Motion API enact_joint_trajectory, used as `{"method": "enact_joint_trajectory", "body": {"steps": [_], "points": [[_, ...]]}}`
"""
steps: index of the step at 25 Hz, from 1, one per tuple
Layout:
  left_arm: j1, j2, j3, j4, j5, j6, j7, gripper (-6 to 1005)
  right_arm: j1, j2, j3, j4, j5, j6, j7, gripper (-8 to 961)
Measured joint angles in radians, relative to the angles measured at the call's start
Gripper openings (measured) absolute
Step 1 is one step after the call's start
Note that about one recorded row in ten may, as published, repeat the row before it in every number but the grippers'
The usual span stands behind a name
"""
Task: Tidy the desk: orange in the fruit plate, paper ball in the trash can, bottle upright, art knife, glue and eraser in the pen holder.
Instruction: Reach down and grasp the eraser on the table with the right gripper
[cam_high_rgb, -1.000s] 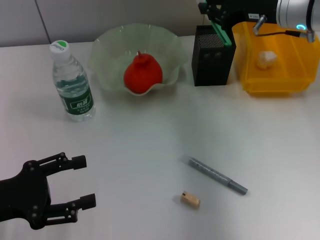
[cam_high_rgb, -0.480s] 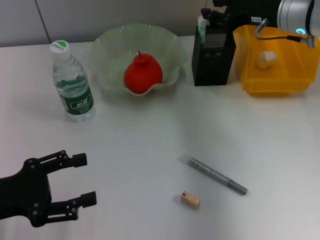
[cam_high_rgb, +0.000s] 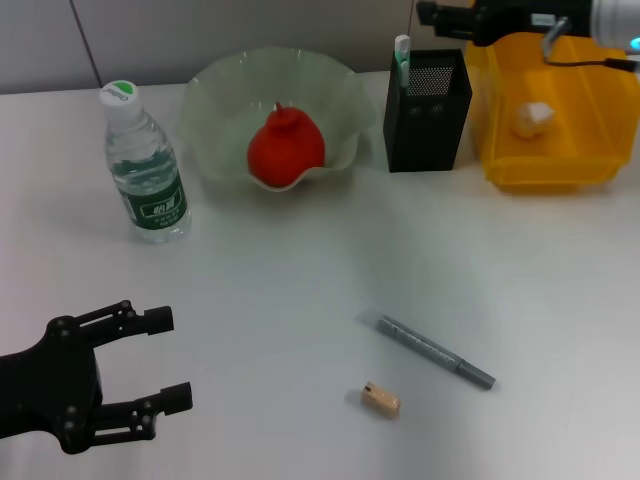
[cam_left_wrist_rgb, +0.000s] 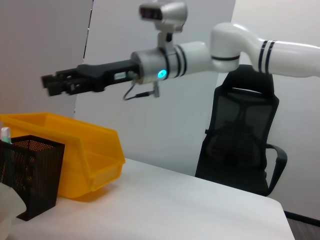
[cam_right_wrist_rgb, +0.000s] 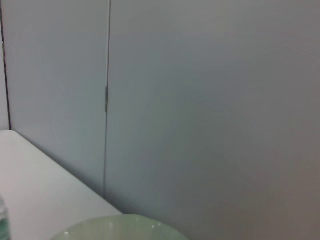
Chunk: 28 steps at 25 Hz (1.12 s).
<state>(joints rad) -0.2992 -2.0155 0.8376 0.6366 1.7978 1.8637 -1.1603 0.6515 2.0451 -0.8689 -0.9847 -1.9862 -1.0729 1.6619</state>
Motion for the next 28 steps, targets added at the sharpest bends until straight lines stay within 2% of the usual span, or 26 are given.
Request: {"method": "enact_joint_trajectory", "body": {"steps": [4,5,7,14,20,25,28], "points": [[0.0,0.001,0.0,0.0,0.0,0.0,0.001,833,-0.043,0.004,-0.002,-0.184,-0.108,-0.127,0.209,551],[-0.001,0.002,0.0,0.0,0.0,0.0,0.003,833,-0.05,0.004,-0.002,-0.271,-0.18,-0.21,0.322,551],[-0.001,0.003,0.0,0.0,0.0,0.0,0.004,833,-0.049,0.004,-0.002,-0.303,-0.205,-0.246,0.366,551],[-0.004,0.005,0.001,0.004,0.0,0.0,0.005,833,0.018,-0.002,-0.046,-0.501,-0.391,-0.565,0.669,550],[-0.007,0.015,0.007,0.006,0.011,0.004,0.004,833,0.083,0.001,-0.157,-0.523,-0.447,-0.735,0.84,550],[-0.015,0.026,0.008,0.0,0.026,0.006,-0.003,833,0.121,0.031,-0.233,-0.485,-0.445,-0.795,0.912,549],[-0.018,0.028,0.006,0.0,0.044,0.004,-0.003,833,0.146,0.032,-0.302,-0.424,-0.442,-0.794,0.958,549]]}}
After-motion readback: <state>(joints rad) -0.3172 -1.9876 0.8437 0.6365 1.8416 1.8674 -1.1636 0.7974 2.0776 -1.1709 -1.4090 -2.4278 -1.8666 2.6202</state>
